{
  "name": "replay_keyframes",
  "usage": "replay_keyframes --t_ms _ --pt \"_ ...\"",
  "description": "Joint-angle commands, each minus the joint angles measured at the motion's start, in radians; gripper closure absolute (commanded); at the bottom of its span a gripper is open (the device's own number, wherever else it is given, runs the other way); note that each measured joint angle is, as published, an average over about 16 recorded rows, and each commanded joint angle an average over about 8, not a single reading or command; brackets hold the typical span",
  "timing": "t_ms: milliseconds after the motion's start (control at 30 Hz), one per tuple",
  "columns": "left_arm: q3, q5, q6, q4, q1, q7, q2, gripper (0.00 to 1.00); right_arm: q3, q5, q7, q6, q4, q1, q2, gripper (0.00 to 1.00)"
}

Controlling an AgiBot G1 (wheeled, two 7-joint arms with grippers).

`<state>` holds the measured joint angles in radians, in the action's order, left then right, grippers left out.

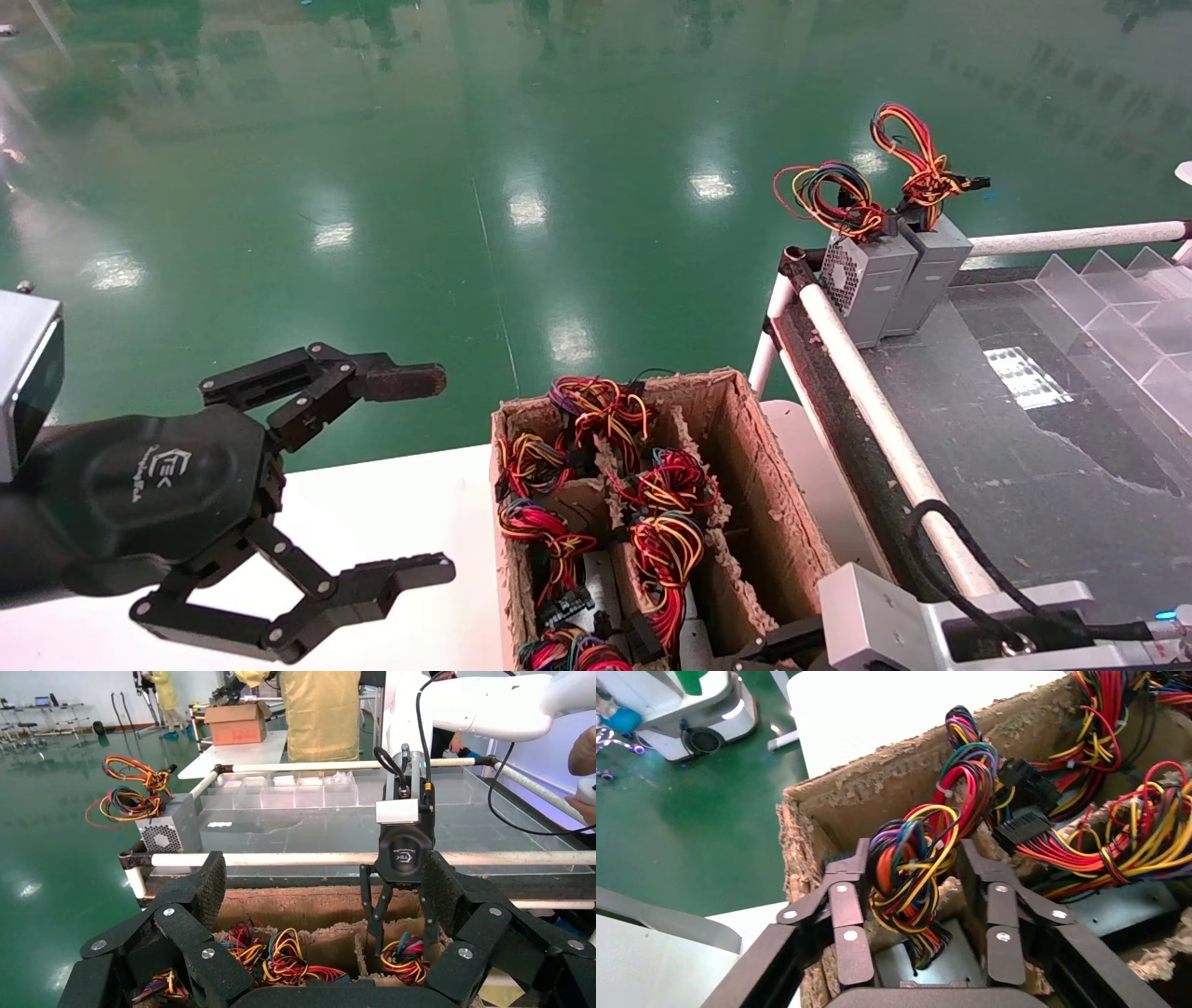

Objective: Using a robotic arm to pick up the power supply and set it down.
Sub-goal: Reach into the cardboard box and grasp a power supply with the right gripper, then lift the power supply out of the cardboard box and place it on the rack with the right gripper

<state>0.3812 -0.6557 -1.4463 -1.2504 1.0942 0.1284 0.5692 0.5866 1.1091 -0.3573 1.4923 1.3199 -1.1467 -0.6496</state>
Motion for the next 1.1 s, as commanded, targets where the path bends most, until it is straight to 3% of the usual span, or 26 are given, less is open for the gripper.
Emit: replay_keyframes --t_ms 33,533,1100 --pt "0.000 0.000 0.000 0.000 0.000 0.000 0.000 0.00 0.000 0.005 0.001 -0.006 0.003 0.002 0.003 1.00" --pt "0.000 0.000 0.000 0.000 0.000 0.000 0.000 0.00 -0.007 0.004 0.017 -0.038 0.006 0.020 0.008 1.00" --pt "0.000 0.000 0.000 0.000 0.000 0.000 0.000 0.00 -0.072 -0.125 0.063 -0.026 0.015 0.030 0.048 1.00"
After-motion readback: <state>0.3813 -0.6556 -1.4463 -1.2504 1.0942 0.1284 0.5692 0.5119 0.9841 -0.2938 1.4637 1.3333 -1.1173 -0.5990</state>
